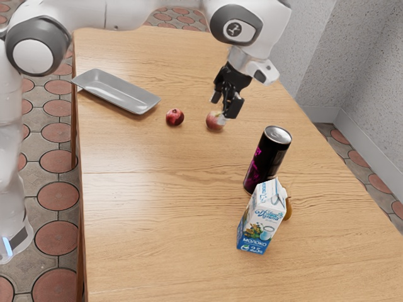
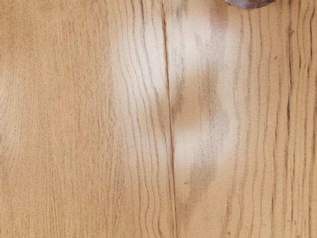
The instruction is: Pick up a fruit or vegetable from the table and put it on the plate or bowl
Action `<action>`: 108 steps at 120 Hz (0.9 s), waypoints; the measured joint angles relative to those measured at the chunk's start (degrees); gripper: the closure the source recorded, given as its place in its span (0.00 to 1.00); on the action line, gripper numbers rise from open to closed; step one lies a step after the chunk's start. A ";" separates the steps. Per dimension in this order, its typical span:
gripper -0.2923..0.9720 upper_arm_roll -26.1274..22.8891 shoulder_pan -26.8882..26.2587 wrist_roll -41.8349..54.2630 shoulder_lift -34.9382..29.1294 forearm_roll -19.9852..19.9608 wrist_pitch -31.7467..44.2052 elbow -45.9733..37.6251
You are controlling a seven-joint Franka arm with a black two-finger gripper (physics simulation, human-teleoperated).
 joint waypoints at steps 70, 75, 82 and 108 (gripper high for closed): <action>0.23 6.36 2.17 -1.54 -0.17 0.10 5.70 -0.77; 0.23 8.05 2.48 -1.73 -0.32 -0.14 5.55 -1.65; 0.23 10.07 3.23 -1.95 -0.37 -0.78 5.37 -2.97; 0.23 10.96 8.85 -1.87 -0.44 -4.42 5.32 -9.14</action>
